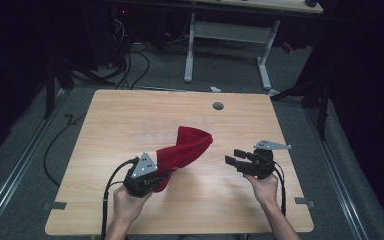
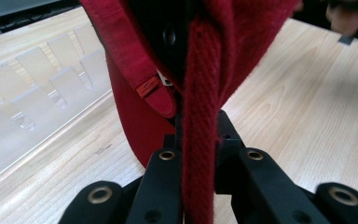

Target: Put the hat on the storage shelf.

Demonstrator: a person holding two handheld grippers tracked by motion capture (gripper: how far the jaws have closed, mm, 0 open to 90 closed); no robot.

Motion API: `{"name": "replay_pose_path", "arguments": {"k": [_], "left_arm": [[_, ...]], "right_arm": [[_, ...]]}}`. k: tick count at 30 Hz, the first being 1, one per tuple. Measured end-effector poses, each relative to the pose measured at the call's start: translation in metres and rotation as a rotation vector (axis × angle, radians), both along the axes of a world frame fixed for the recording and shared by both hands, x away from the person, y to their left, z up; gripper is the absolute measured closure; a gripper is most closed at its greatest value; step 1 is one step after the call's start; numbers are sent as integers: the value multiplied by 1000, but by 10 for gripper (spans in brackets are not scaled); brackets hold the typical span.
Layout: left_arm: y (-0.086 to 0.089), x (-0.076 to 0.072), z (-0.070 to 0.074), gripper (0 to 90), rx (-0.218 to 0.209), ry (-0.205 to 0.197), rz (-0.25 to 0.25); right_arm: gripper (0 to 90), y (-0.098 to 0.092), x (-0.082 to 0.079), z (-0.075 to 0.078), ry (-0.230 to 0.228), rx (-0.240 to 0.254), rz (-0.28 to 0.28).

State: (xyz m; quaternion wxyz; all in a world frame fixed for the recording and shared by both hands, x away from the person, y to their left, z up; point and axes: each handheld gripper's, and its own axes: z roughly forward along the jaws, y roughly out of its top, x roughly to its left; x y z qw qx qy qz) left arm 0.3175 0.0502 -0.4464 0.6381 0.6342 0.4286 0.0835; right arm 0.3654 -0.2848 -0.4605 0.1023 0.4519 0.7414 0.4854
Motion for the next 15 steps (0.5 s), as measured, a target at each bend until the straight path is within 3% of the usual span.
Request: {"name": "replay_pose_path", "arguments": {"k": [1,2,6,7,8,15], "left_arm": [[1,1,1,843,-10,5,4],[-3,3,2,843,-84,-1,41],[8,5,2,842,-25,3,20],[12,6,2,842,-6,6,13],[13,6,3,842,-41,20,41],[23,14,9,842,-97,32,85]], "right_arm": [[441,0,0,0,0,0,0],[443,1,0,-6,8,-25,-5],[446,3,1,-33,52,-131,-49],[446,3,1,-33,52,-131,-49],[444,3,1,-37,56,-153,-61],[432,5,-4,-53,19,-317,-118]]}}
